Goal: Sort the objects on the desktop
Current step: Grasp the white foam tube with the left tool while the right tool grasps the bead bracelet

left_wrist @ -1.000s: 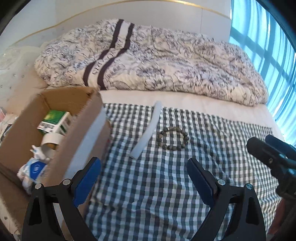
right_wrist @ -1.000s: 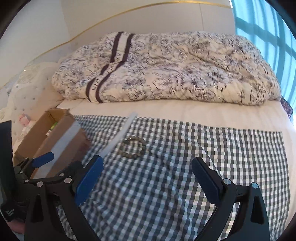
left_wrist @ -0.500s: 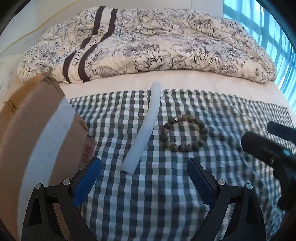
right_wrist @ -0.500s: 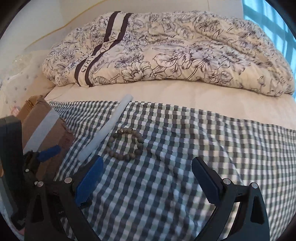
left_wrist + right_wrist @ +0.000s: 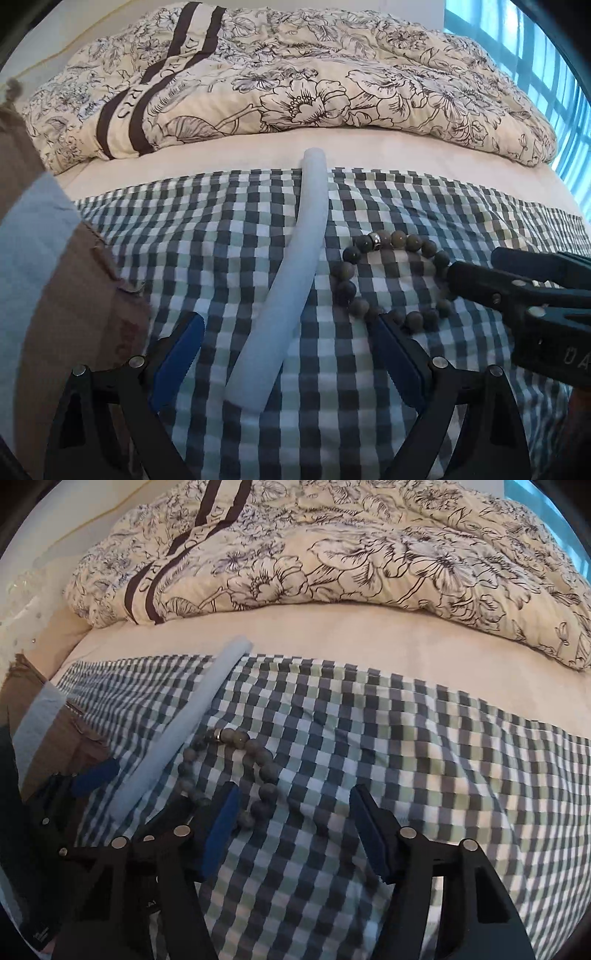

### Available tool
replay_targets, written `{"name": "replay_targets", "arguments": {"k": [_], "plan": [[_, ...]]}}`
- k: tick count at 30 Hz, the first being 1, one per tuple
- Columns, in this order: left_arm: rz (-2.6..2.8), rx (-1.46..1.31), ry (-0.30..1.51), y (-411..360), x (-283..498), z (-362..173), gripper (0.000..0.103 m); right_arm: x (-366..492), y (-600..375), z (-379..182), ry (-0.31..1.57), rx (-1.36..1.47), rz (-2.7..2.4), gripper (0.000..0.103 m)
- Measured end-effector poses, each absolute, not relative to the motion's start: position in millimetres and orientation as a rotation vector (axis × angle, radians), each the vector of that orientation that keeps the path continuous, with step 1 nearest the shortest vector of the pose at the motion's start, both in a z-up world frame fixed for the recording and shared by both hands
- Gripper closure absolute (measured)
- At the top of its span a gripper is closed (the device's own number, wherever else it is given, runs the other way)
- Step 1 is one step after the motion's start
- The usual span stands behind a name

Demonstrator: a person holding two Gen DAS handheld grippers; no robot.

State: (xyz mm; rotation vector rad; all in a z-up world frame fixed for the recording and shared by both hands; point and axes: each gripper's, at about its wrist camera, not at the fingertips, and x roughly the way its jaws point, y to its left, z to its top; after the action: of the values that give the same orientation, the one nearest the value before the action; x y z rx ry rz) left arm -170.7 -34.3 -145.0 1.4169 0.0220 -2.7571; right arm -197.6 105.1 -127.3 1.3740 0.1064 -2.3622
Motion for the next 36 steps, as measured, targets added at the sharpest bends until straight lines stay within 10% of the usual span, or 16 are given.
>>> {"name": "replay_targets", "arguments": {"k": [5, 10, 13, 15, 18, 36], "plan": [[-2.772, 1.438, 0.141, -45, -174, -151, 0.008, -206, 94, -139, 0.140, 1.378, -2.382, 0.047], [-2.769, 1.438, 0.144, -45, -175, -153, 0.011, -203, 88, -138, 0.255, 1.344, -2.434, 0.090], [-2.775, 1.447, 0.155, -49, -176, -152, 0.022, -197, 93, -135, 0.266, 1.330, -2.454, 0.092], [-2.769, 1.428, 0.165, -53, -174, -149, 0.058, -191, 101, -130, 0.253, 1.315, -2.472, 0.092], [-2.773, 1.430, 0.203, -57, -173, -144, 0.086, -184, 112, -122, 0.228, 1.310, -2.477, 0.092], [-2.870, 1.356, 0.138, -19, -117, -76, 0.093, -136, 126, -51, 0.212, 1.148, -2.501, 0.092]]}}
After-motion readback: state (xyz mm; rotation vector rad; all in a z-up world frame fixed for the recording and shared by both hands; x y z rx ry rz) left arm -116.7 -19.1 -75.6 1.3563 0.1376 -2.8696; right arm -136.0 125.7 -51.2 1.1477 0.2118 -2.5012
